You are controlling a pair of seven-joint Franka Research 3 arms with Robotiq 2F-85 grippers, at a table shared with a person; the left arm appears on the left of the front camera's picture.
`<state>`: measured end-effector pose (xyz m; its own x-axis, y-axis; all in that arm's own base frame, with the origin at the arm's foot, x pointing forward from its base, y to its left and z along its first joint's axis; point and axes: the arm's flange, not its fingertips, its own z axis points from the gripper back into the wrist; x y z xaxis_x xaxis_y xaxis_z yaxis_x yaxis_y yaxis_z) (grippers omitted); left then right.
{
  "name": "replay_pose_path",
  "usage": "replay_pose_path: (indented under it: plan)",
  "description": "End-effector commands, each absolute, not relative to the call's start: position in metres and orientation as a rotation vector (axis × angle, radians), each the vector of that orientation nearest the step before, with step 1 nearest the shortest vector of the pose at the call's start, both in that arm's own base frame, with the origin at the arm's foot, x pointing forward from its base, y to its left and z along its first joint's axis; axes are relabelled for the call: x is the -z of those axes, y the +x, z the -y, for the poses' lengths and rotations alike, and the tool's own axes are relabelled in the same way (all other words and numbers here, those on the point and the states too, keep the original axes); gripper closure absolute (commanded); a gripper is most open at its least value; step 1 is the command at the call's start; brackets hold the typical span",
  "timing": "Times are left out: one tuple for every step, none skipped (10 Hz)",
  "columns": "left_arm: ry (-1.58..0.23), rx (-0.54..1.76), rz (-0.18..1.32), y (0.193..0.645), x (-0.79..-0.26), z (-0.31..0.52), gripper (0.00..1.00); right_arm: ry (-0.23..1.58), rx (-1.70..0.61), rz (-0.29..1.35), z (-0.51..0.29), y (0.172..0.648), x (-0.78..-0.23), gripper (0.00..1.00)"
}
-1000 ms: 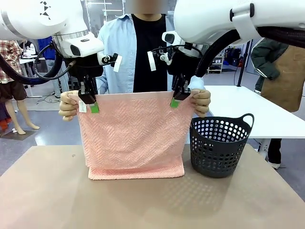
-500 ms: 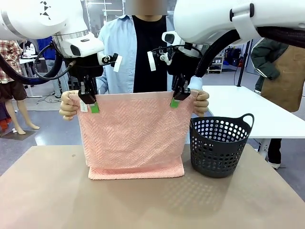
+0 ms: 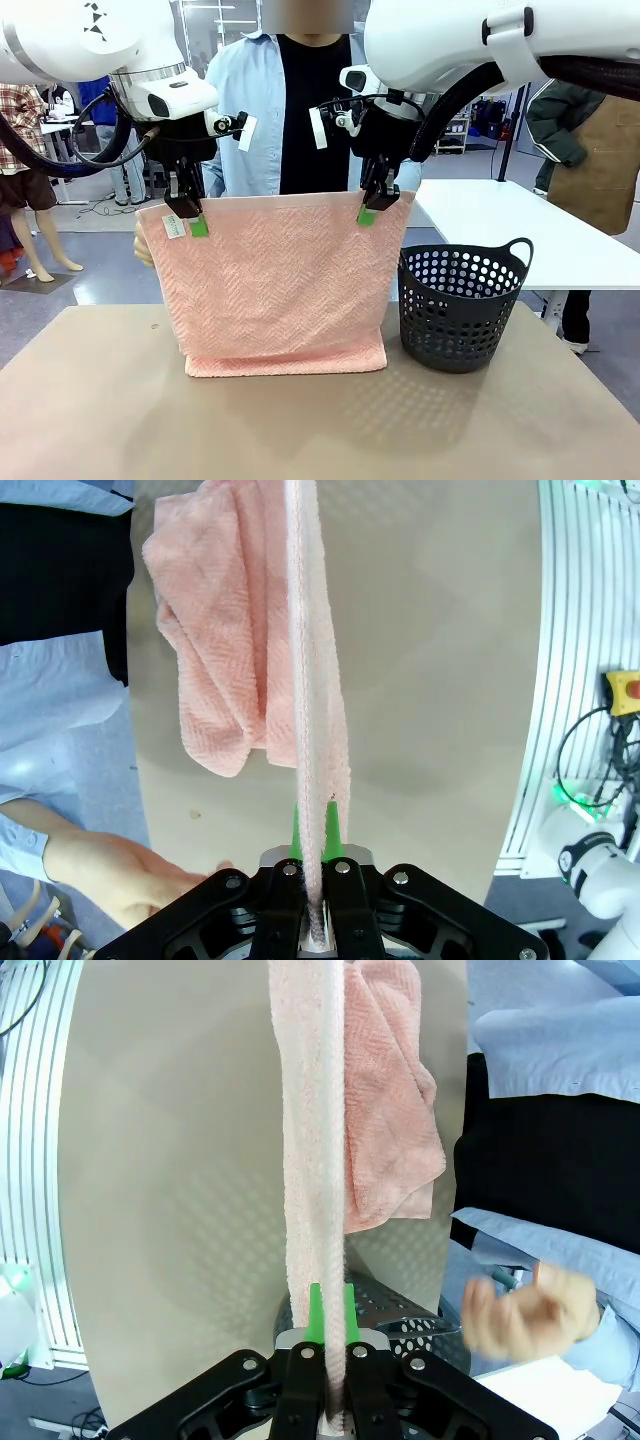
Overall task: Fold the towel.
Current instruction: Release the end of the 100 cm Hotel Towel you were holding and grab the top end of the folded side.
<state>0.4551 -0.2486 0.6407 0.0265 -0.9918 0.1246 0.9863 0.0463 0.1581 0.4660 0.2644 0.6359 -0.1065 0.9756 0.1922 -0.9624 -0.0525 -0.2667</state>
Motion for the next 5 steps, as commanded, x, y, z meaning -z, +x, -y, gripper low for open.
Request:
replay_pose_path:
  plan:
    - [0.027, 1.527, 0.224, 0.4552, -0.6411, 0.2478, 1.00, -0.050, -1.645, 0.380, -0.2641, 0.4666, -0.6355, 1.00]
    - [0.027, 1.527, 0.224, 0.4552, -0.6411, 0.2478, 1.00, -0.050, -1.645, 0.380, -0.2641, 0.4666, -0.6355, 1.00]
    - [0.027, 1.527, 0.224, 0.4552, -0.6411, 0.2478, 1.00, -0.050, -1.645, 0.380, -0.2641, 0.4666, -0.6355, 1.00]
    - [0.027, 1.527, 0.224, 0.4552, -0.6411, 0.2478, 1.00, -0.050, -1.645, 0.380, -0.2641, 0.4666, -0.6355, 1.00]
    - [0.027, 1.527, 0.224, 0.4552, -0.6411, 0.2478, 1.00, -0.050, -1.645, 0.380, -0.2641, 0.4666, -0.6355, 1.00]
